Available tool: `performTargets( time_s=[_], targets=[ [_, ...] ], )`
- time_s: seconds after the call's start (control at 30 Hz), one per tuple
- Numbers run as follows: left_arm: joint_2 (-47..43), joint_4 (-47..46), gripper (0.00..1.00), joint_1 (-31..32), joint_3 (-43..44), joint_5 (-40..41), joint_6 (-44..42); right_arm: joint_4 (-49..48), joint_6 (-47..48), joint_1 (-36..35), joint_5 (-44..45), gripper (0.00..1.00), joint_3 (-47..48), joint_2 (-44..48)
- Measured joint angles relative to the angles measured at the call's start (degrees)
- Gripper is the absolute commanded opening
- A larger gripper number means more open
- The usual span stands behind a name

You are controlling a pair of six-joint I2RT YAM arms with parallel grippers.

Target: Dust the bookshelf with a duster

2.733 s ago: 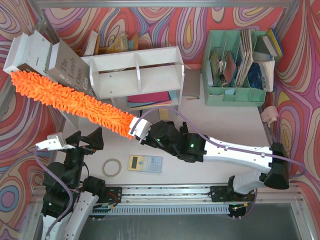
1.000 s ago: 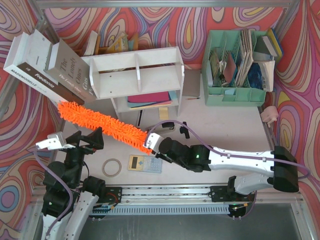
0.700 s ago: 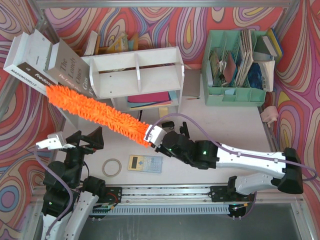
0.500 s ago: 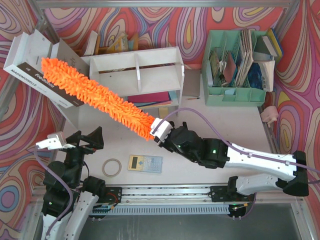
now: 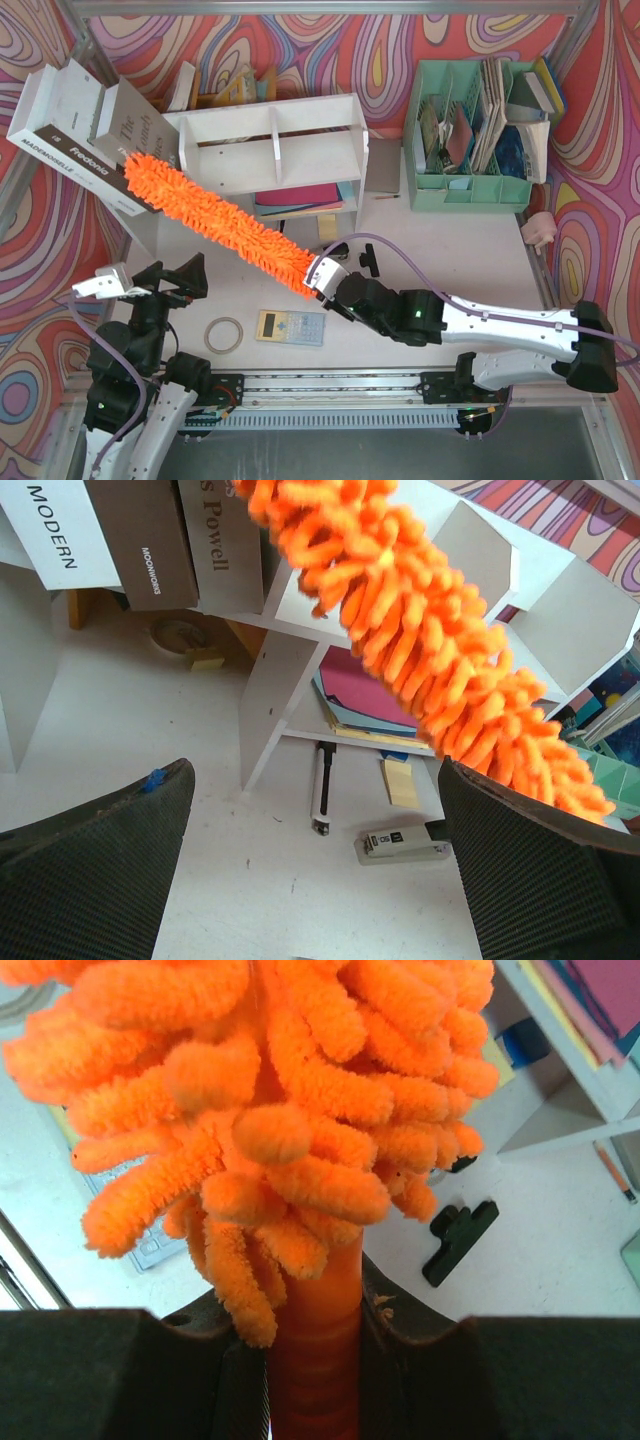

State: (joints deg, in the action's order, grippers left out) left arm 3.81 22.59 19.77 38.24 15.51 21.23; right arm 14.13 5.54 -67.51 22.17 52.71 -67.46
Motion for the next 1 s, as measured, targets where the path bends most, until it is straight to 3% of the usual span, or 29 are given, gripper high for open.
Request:
performTargets(
  time_s=[0.37,0.73,1.0],
  targets=[
    [0.3,0.0,0.98,0.0,0.0,0.0,0.0,0.0,-2.3,0.0,1.4,0.00,-4.9,0.0],
    [0.3,0.0,0.98,0.0,0.0,0.0,0.0,-0.9,0.1,0.0,0.2,0.00,6.4,-2.1],
    [0.7,0.0,0.98,0.0,-0.1,0.0,0.0,-2.7,-2.5,0.0,0.8,0.00,1.1,-2.7]
  ],
)
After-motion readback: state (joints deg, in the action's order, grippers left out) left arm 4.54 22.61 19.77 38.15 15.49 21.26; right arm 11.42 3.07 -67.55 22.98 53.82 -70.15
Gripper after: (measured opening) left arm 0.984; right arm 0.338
